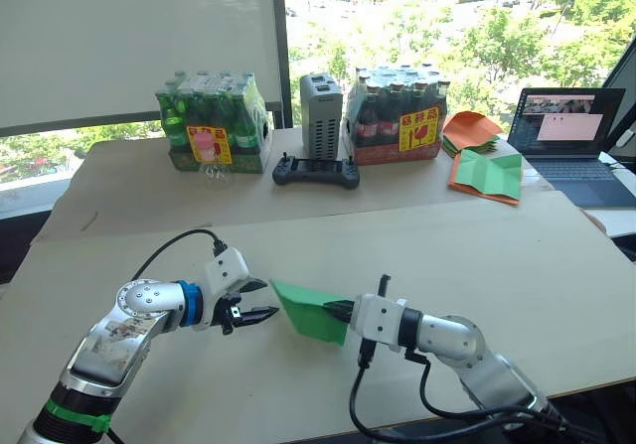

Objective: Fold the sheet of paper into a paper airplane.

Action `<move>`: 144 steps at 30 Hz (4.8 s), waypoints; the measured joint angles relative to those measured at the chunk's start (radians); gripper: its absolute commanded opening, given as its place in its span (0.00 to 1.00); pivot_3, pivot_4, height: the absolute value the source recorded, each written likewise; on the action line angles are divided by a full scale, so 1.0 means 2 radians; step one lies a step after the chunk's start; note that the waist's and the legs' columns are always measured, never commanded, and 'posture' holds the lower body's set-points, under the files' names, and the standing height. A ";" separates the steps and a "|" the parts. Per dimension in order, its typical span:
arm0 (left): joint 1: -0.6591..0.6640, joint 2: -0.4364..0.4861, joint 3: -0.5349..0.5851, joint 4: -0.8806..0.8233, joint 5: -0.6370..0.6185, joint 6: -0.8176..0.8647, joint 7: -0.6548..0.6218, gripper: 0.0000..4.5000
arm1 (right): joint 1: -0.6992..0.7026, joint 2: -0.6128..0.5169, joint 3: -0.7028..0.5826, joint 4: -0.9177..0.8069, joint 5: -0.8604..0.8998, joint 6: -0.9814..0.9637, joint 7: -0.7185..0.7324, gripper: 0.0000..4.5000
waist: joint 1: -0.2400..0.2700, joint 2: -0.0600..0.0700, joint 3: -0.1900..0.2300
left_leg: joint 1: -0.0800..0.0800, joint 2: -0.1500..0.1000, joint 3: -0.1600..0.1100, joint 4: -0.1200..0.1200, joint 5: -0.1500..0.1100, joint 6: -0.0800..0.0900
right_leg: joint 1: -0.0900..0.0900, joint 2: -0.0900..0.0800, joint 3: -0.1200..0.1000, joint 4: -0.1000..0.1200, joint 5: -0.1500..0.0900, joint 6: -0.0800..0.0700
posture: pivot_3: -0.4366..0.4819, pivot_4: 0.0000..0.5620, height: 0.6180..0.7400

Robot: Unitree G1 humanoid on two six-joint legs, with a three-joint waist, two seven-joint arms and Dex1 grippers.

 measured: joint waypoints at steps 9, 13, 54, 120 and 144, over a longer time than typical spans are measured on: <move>0.013 0.012 0.046 -0.010 -0.079 0.044 -0.013 0.64 | -0.097 -0.024 0.031 0.157 -0.007 -0.243 0.125 0.01 | -0.006 0.000 0.000 | 0.000 0.001 0.000 0.000 0.000 0.000 | 0.000 0.000 0.000 0.000 0.000 0.000 | 0.48 0.27 0.96; 0.036 0.018 0.055 -0.025 -0.095 0.053 -0.004 0.64 | -0.123 -0.007 0.030 0.206 -0.006 -0.278 0.139 0.01 | -0.006 0.000 0.000 | 0.000 0.000 0.000 -0.001 0.000 0.000 | 0.000 0.000 0.000 0.000 0.000 0.000 | 0.48 0.27 0.96; 0.004 0.000 -0.073 0.050 -0.041 -0.063 -0.033 0.01 | 0.004 -0.035 -0.062 -0.116 0.182 0.159 0.142 0.43 | 0.002 0.000 0.000 | 0.000 0.001 0.000 0.000 0.000 0.000 | 0.000 0.000 0.000 0.000 0.000 -0.001 | 0.48 0.27 0.96; 0.036 0.016 -0.084 0.078 0.017 -0.155 -0.030 0.00 | -0.076 0.016 -0.006 0.051 0.053 0.146 0.181 0.01 | 0.000 0.000 0.000 | 0.002 0.001 0.000 -0.001 0.000 0.000 | 0.001 0.000 0.000 0.000 0.000 -0.001 | 0.48 0.27 0.96; 0.012 0.024 -0.014 -0.007 -0.104 0.015 -0.049 0.00 | -0.074 0.037 0.004 0.083 0.038 0.165 0.158 0.01 | -0.001 0.000 0.000 | 0.002 0.001 0.000 -0.001 0.000 0.000 | 0.000 0.000 0.000 0.000 0.000 -0.001 | 0.48 0.27 0.96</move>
